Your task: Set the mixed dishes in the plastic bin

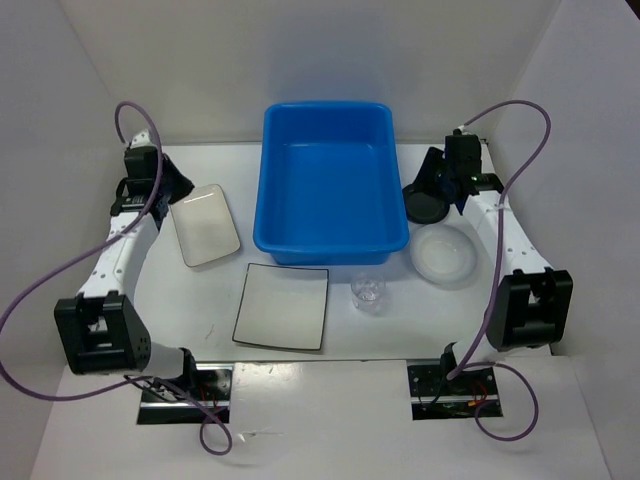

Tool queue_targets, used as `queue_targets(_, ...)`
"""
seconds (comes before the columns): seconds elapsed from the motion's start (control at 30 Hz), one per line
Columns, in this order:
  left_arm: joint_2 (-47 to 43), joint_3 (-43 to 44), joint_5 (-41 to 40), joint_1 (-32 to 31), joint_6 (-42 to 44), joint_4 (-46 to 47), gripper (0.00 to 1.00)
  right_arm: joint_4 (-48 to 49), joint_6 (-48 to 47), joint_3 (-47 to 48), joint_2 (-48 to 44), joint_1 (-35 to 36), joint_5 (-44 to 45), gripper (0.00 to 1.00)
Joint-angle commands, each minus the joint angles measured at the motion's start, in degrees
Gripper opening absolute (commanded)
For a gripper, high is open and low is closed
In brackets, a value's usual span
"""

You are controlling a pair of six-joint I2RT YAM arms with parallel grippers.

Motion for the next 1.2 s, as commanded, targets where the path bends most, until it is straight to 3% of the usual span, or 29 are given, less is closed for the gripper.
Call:
queue_targets(0.0, 3.9, 0.9, 11.2, 2.5, -4.7, -6.7, 0.19, 0.2, -3.0, 0.0, -3.8, -0.5, 1.6, 0.66)
queue_targets(0.07, 4.5, 0.1, 12.7, 3.8, -5.5, -6.7, 0.28, -0.4, -3.5, 0.0, -5.3, -0.5, 1.6, 0.7)
queue_targets(0.1, 4.5, -0.5, 12.1, 3.8, -6.2, -7.4, 0.45, -0.9, -3.5, 0.0, -5.4, -0.5, 1.6, 0.72)
queue_targets(0.13, 4.5, -0.6, 11.5, 3.8, -6.2, -8.4, 0.74, -0.9, -3.5, -0.5, -6.1, -0.5, 1.6, 0.73)
queue_targets(0.17, 3.9, -0.6, 11.5, 3.8, -6.2, -9.0, 0.95, -1.6, -3.5, -0.5, -6.7, -0.5, 0.0, 0.73)
queue_targets(0.2, 3.9, -0.6, 10.9, 3.8, -6.2, -9.6, 1.0, -2.6, -4.0, -0.5, -7.6, -0.5, -1.0, 0.73)
queue_targets(0.47, -2.5, 1.3, 11.8, 2.0, -7.6, -11.3, 1.0, -11.2, -4.0, -2.7, -14.0, 0.1, -1.3, 0.68)
queue_targets(0.57, -3.9, 1.3, 18.5, 0.7, -6.6, -8.8, 1.0, -15.9, -2.7, -3.5, -16.2, 4.0, -1.3, 0.67)
queue_targets(0.7, -4.6, -2.6, 16.3, 0.7, -14.2, -4.3, 1.0, -20.6, 1.3, -6.8, -18.4, 10.0, -1.3, 0.66)
queue_targets(0.83, -4.6, -8.1, 21.7, 0.7, -16.5, 1.0, 1.0, -24.3, 7.4, -11.1, -20.6, 15.9, -2.7, 0.64)
queue_targets(1.0, -7.5, -10.2, 20.1, 0.1, -17.9, -0.4, 1.0, -23.9, 13.6, -18.0, -24.4, 21.0, -4.6, 0.63)
queue_targets(1.17, -16.3, -10.2, 10.6, 0.1, -16.5, 0.2, 1.0, -22.9, 14.8, -22.7, -27.1, 22.1, -4.1, 0.6)
